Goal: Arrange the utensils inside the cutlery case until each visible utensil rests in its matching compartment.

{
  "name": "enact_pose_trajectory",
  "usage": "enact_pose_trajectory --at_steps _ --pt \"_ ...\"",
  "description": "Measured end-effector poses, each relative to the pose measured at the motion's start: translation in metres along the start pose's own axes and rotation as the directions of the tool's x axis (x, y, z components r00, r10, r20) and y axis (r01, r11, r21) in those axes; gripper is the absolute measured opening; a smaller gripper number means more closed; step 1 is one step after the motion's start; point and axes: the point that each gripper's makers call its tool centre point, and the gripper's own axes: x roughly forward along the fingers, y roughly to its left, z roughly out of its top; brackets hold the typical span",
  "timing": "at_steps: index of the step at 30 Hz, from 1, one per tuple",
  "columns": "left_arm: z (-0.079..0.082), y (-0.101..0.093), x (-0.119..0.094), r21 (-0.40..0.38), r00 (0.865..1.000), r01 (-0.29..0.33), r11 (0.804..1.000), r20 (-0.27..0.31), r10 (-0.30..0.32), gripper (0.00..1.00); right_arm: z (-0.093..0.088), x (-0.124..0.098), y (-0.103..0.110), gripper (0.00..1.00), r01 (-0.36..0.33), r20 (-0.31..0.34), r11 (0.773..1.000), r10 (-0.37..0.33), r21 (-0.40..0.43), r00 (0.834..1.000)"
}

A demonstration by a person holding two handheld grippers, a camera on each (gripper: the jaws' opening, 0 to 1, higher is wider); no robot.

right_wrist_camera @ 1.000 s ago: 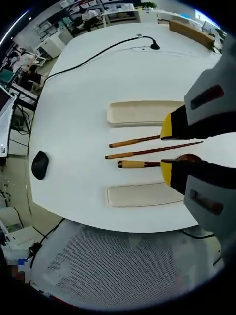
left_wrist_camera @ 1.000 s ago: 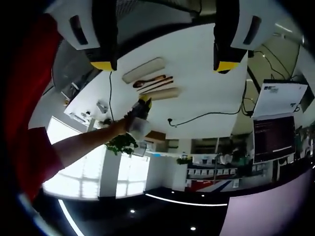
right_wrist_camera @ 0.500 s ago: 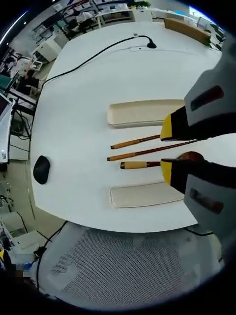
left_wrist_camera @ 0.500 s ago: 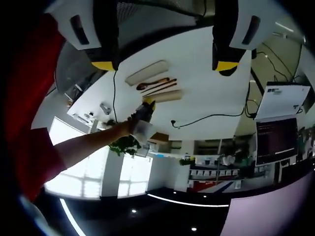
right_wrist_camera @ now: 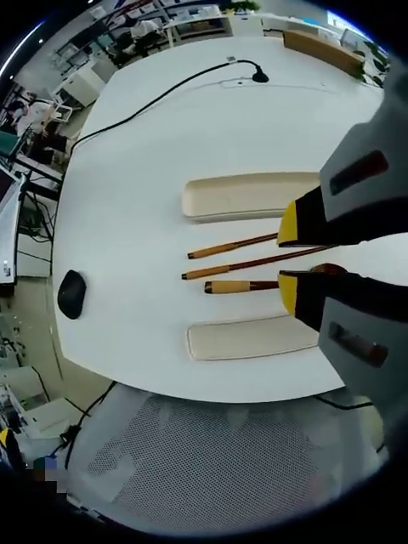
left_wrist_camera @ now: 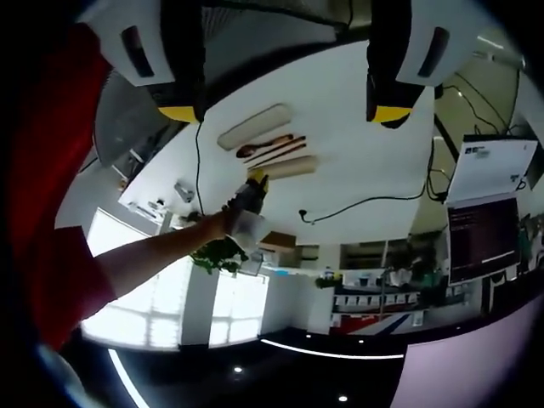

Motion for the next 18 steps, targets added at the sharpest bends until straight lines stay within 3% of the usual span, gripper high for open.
enact_pose_trajectory --at_steps 3,5,8,12,15,18 --pt "-0.001 0.000 0.000 -0.001 1.000 0.004 1.000 -0.002 -0.004 0.80 0.000 -0.001 -0.002 0.02 0.005 0.004 1.000 -0.005 -0.004 1.000" --pt "-0.001 0.001 0.000 0.000 1.000 0.002 1.000 -0.005 -0.002 0.80 -0.009 0.003 0.000 0.00 -0.008 -0.028 0.997 0.010 0.075 1.000" --pt "-0.001 0.000 -0.001 0.002 1.000 0.004 1.000 -0.006 -0.004 0.80 -0.005 0.006 -0.006 0.07 0.009 -0.019 0.998 -0.007 0.068 1.000" --pt "-0.002 0.002 -0.002 0.002 1.000 0.002 1.000 -0.006 -0.002 0.80 0.001 0.002 -0.008 0.05 0.015 -0.002 0.999 -0.014 0.047 1.000" --pt "-0.003 0.003 -0.002 -0.002 1.000 -0.003 1.000 -0.006 0.003 0.80 -0.002 0.004 -0.010 0.06 0.011 -0.027 0.997 -0.009 0.075 1.000" --pt "-0.001 0.002 -0.002 0.004 1.000 0.000 1.000 -0.003 0.000 0.80 -0.001 0.005 -0.008 0.06 0.008 -0.029 0.999 -0.007 0.045 1.000"
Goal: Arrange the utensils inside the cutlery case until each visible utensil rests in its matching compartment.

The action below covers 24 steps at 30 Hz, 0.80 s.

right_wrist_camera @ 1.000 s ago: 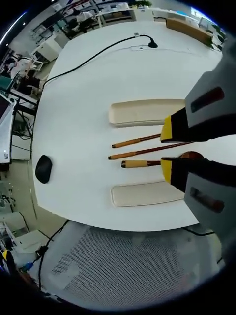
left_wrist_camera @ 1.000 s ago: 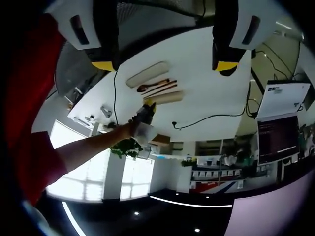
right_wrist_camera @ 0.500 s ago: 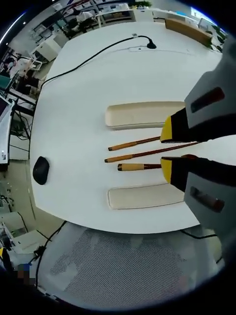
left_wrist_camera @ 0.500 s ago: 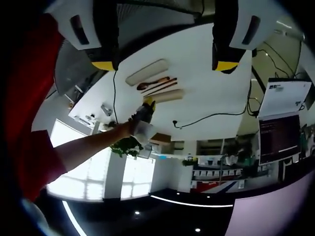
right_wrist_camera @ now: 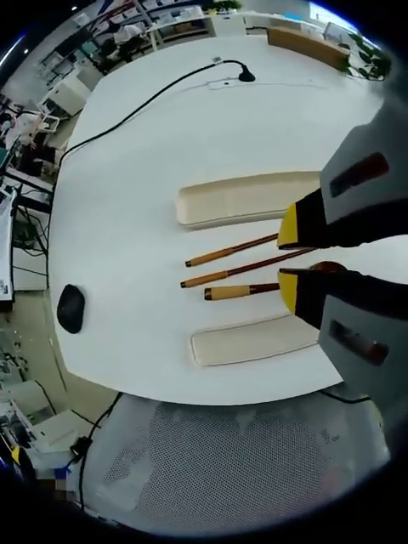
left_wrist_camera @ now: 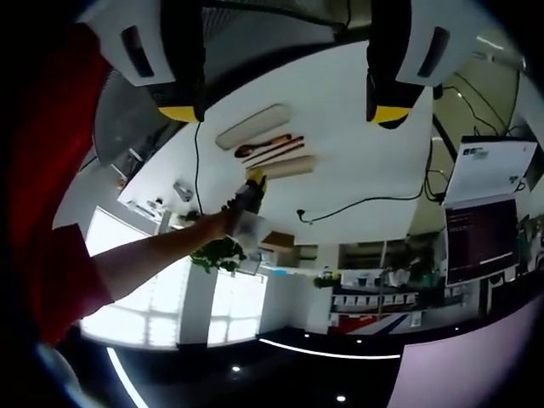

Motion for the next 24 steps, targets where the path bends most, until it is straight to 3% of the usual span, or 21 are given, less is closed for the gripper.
enact_pose_trajectory --at_steps 10,14,16,20,24 --pt "-0.004 -0.003 -0.002 -0.009 1.000 -0.004 1.000 -0.012 0.004 0.80 0.007 0.002 0.004 0.11 0.009 -0.004 0.999 -0.009 -0.046 1.000" --pt "-0.003 -0.003 -0.002 -0.003 1.000 -0.004 1.000 -0.016 0.004 0.80 0.004 0.007 0.005 0.08 0.008 -0.009 0.999 -0.008 -0.052 1.000" --pt "-0.002 -0.002 -0.002 0.000 1.000 -0.011 1.000 -0.016 0.011 0.80 0.001 0.009 0.007 0.01 -0.009 -0.022 0.998 0.007 -0.056 1.000" --pt "0.000 -0.001 -0.005 -0.002 1.000 -0.020 1.000 -0.005 0.020 0.80 0.003 0.011 0.001 0.09 -0.001 -0.024 0.997 -0.001 -0.077 1.000" --pt "-0.003 0.004 -0.009 -0.002 0.999 -0.040 0.999 -0.007 0.040 0.80 0.010 0.007 -0.005 0.07 -0.003 -0.014 0.995 0.002 -0.095 1.000"
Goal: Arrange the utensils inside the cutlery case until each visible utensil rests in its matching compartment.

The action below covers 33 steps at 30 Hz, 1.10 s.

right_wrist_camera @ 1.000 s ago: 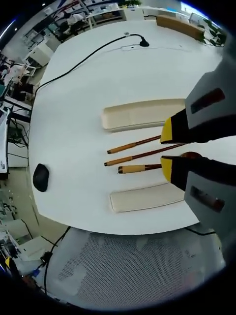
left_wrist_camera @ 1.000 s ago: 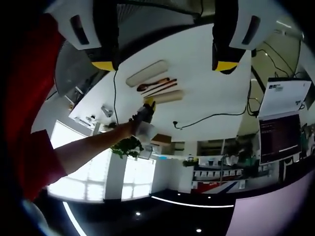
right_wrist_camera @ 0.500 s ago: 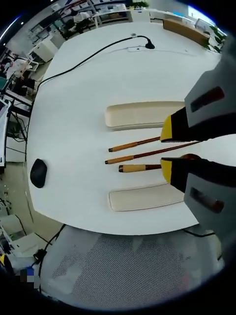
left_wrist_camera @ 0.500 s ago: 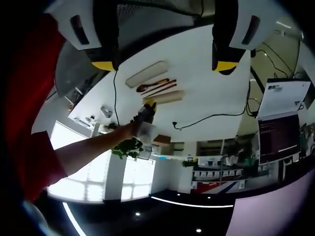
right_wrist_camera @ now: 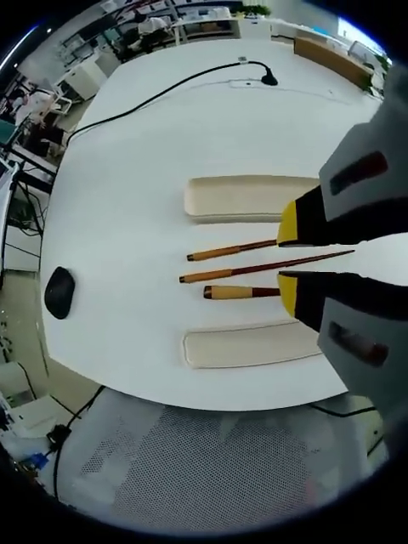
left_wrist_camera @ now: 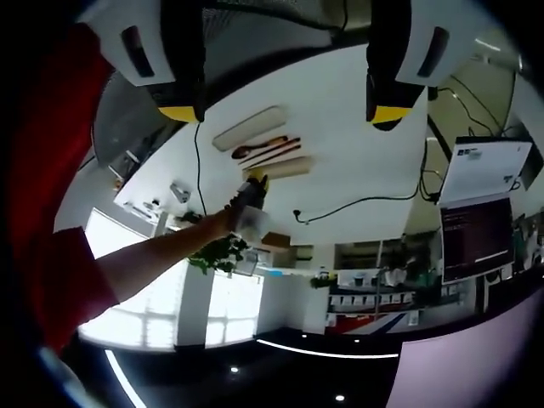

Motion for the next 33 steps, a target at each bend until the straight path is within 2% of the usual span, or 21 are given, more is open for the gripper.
enact_pose_trajectory --at_steps 5,11,14,17,20,28,31,33 --pt "0.000 0.005 -0.001 -0.025 1.000 -0.021 0.999 0.019 0.021 0.80 0.003 0.000 -0.010 0.08 0.006 0.014 0.999 -0.007 0.036 1.000" --pt "-0.003 0.003 0.001 -0.015 1.000 -0.010 1.000 0.005 0.010 0.80 0.005 0.004 -0.001 0.14 0.006 0.006 1.000 -0.007 0.025 1.000" --pt "-0.002 0.004 0.003 -0.029 1.000 -0.002 1.000 0.005 0.002 0.80 0.004 0.007 0.000 0.13 0.001 0.013 1.000 -0.001 0.024 1.000" --pt "-0.001 0.003 0.004 -0.003 1.000 0.008 1.000 -0.002 -0.008 0.80 0.004 0.006 0.004 0.13 -0.003 0.017 0.999 0.002 0.033 1.000" --pt "0.000 0.004 0.005 -0.006 1.000 0.009 1.000 0.001 -0.009 0.80 -0.002 0.009 -0.002 0.13 0.000 0.012 0.998 -0.001 0.060 1.000" --pt "-0.003 0.005 0.005 -0.002 0.999 0.021 1.000 -0.024 -0.021 0.80 -0.007 0.014 0.007 0.14 -0.016 0.018 0.997 0.014 0.080 1.000" --pt "0.001 0.002 0.003 0.022 1.000 0.022 1.000 -0.017 -0.022 0.80 -0.008 0.014 0.006 0.13 -0.007 0.014 0.997 0.006 0.077 1.000" --pt "0.001 0.003 0.002 0.010 1.000 0.016 1.000 -0.001 -0.016 0.80 -0.006 0.013 0.007 0.13 -0.010 0.021 0.996 0.008 0.087 1.000"
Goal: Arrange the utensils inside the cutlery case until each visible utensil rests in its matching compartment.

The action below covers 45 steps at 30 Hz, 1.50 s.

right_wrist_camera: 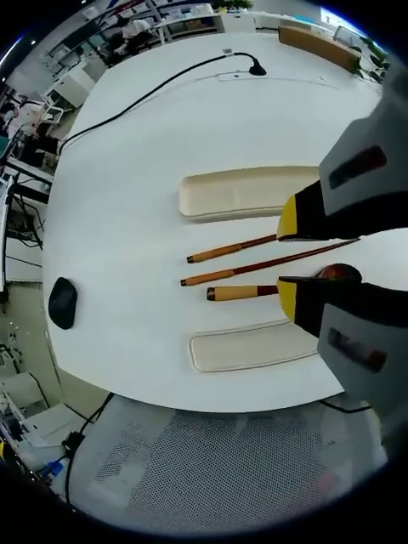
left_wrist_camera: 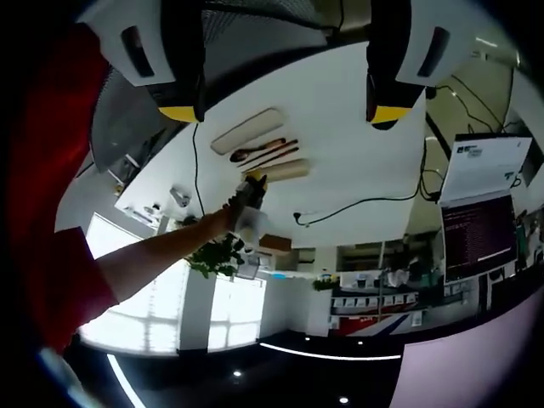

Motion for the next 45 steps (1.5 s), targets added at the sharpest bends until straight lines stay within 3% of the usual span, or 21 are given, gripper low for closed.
enact_pose_trajectory --at_steps 3,14,20,39,45 --pt "-0.007 -0.001 0.002 -0.045 1.000 0.014 0.999 -0.001 -0.014 0.80 0.003 -0.002 0.004 0.11 -0.006 0.006 1.000 0.006 -0.024 1.000" --pt "-0.011 0.002 0.003 -0.005 1.000 0.001 1.000 -0.027 -0.001 0.80 0.005 0.004 -0.001 0.10 -0.011 0.001 1.000 0.011 -0.024 1.000" --pt "-0.010 0.008 -0.002 -0.011 1.000 -0.025 1.000 0.000 0.025 0.78 0.009 0.008 -0.001 0.10 -0.016 0.001 0.999 0.016 -0.042 1.000" --pt "-0.012 0.011 -0.006 -0.023 0.999 -0.048 0.999 -0.005 0.048 0.78 0.012 0.026 0.004 0.06 -0.031 -0.014 0.998 0.031 -0.056 0.999" --pt "-0.021 0.016 -0.011 -0.033 0.998 -0.065 0.997 -0.024 0.064 0.78 0.014 0.030 0.010 0.07 -0.041 -0.020 0.997 0.040 -0.070 0.999"
